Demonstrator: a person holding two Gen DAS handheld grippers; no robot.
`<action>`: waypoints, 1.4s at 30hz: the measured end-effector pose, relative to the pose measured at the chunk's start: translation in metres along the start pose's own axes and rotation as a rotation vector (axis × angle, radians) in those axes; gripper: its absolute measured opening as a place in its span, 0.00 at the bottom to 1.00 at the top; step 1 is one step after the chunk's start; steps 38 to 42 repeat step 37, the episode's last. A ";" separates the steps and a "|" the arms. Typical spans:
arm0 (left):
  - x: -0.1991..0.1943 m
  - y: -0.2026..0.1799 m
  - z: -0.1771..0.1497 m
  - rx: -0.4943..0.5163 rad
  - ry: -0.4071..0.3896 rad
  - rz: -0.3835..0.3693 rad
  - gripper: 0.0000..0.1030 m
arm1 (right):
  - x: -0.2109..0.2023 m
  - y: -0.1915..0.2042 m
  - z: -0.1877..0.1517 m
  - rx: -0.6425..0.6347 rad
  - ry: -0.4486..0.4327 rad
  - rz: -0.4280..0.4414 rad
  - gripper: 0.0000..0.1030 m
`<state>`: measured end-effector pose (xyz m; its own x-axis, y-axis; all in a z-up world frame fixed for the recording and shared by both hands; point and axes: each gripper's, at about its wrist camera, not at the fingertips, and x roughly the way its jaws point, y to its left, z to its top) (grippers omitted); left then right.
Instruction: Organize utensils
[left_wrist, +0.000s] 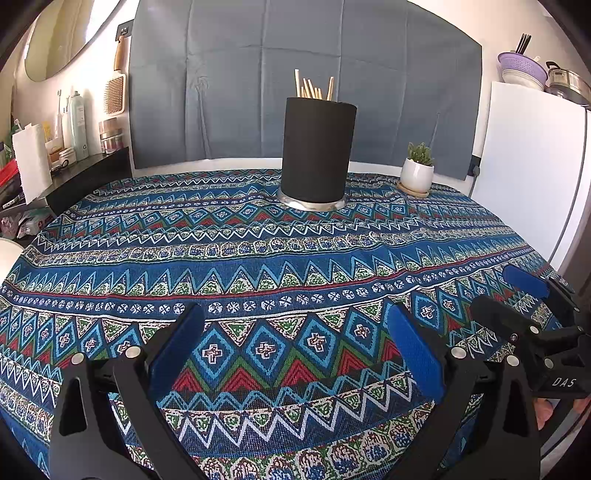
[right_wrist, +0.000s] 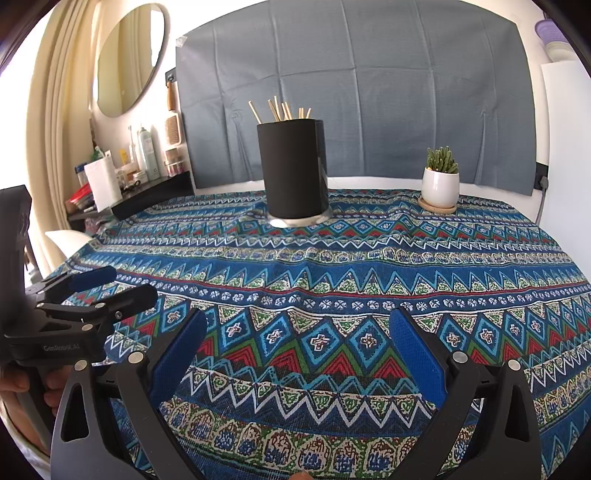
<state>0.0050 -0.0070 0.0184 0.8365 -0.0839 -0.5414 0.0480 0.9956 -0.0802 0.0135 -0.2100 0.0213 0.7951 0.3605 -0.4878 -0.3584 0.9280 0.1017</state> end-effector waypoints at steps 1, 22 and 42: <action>0.000 0.000 0.000 0.000 0.000 -0.002 0.94 | 0.000 0.000 0.000 -0.001 0.000 0.000 0.92; 0.000 0.000 0.001 -0.003 -0.001 -0.005 0.94 | 0.000 0.001 0.000 -0.003 -0.001 -0.001 0.92; 0.000 0.003 0.000 -0.018 0.000 -0.012 0.94 | 0.000 0.002 0.000 -0.002 0.000 -0.001 0.92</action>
